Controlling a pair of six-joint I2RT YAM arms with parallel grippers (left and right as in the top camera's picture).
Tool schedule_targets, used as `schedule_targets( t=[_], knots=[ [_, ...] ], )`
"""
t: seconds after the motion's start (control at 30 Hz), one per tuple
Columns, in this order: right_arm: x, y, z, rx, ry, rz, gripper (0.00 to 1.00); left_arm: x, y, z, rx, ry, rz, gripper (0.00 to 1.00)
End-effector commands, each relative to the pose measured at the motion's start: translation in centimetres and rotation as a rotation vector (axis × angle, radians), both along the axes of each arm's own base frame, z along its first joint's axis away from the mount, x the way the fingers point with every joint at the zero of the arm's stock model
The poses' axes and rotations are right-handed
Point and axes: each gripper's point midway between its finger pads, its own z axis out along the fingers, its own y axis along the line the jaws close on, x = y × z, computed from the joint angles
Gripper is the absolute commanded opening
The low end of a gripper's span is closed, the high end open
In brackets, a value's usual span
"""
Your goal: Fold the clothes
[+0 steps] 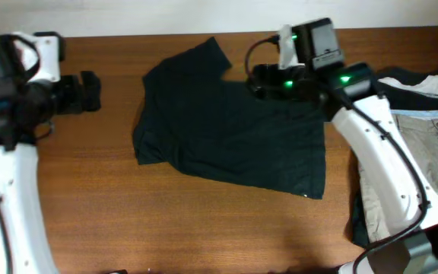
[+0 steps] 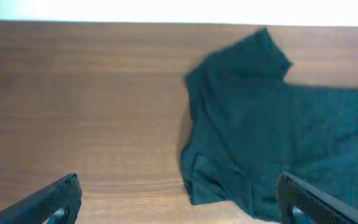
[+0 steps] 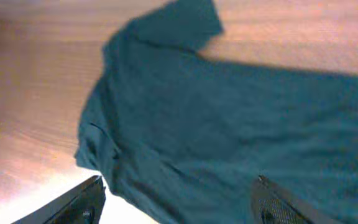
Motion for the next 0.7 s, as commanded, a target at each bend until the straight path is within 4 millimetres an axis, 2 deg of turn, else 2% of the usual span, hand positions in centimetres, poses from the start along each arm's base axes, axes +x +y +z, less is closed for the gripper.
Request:
schedule_targets(
  t=[0.0, 0.03, 0.07, 0.1, 0.13, 0.17, 0.23, 0.27, 0.3, 0.33, 0.37, 0.4, 0.43, 0.47, 0.53, 0.6, 0.63, 0.67],
  knots=[
    [-0.8, -2.1, 0.4, 0.001, 0.031, -0.036, 0.78, 4.3, -3.3, -10.0, -0.045, 0.264, -0.126, 0.98],
    [-1.1, -2.5, 0.1, -0.005, 0.052, -0.044, 0.78, 5.3, -4.7, -13.2, -0.091, 0.340, -0.168, 0.98],
    [-1.3, -2.7, -0.1, -0.009, 0.067, -0.048, 0.78, 5.9, -6.1, -15.6, -0.131, 0.385, -0.212, 0.98],
    [-1.6, -2.8, -0.3, -0.013, 0.081, -0.048, 0.78, 6.8, -7.5, -19.9, -0.146, 0.469, -0.251, 0.93],
    [-1.8, -3.0, -0.6, -0.023, 0.095, -0.053, 0.77, 6.7, -8.2, -23.5, -0.151, 0.554, -0.260, 0.84],
    [-2.3, -3.7, -1.1, -0.058, 0.118, -0.073, 0.77, 6.4, -8.1, -26.8, -0.127, 0.633, -0.252, 0.73],
    [-2.9, -4.7, -1.9, -0.111, 0.155, -0.099, 0.74, 6.8, -7.7, -30.0, -0.110, 0.673, -0.244, 0.64],
    [-3.0, -4.9, -2.2, -0.127, 0.169, -0.105, 0.73, 7.4, -7.1, -31.8, -0.076, 0.678, -0.230, 0.49],
    [-3.2, -5.0, -2.6, -0.131, 0.183, -0.105, 0.73, 7.0, -6.7, -33.1, -0.058, 0.710, -0.220, 0.31],
    [-3.4, -5.0, -2.8, -0.136, 0.197, -0.106, 0.72, 6.4, -6.0, -33.8, -0.028, 0.749, -0.205, 0.21],
    [-3.3, -5.5, -3.0, -0.159, 0.198, -0.118, 0.71, 5.4, -4.3, -34.5, 0.051, 0.805, -0.141, 0.13],
    [-3.2, -6.3, -3.2, -0.200, 0.196, -0.142, 0.69, 4.1, -1.3, -34.5, 0.159, 0.870, -0.016, 0.01],
    [-3.2, -6.8, -3.5, -0.230, 0.199, -0.159, 0.68, 2.7, 2.1, -34.1, 0.238, 0.921, 0.137, 0.00],
    [-3.4, -7.0, -4.4, -0.242, 0.233, -0.165, 0.68, 0.7, 5.8, -33.6, 0.239, 0.980, 0.301, 0.00],
    [-3.9, -7.1, -6.4, -0.262, 0.296, -0.159, 0.69, -2.2, 9.4, -33.2, 0.165, 1.061, 0.417, 0.00],
    [-5.0, -7.1, -11.3, -0.279, 0.438, -0.176, 0.67, -3.4, 10.7, -33.0, -0.027, 1.079, 0.473, 0.01],
    [-5.7, -6.6, -14.1, -0.266, 0.509, -0.156, 0.63, -3.1, 10.8, -32.4, -0.108, 1.049, 0.441, 0.02],
    [-7.1, -5.9, -16.8, -0.241, 0.602, -0.128, 0.62, -1.6, 9.9, -30.9, -0.200, 0.970, 0.359, 0.13]
  ],
)
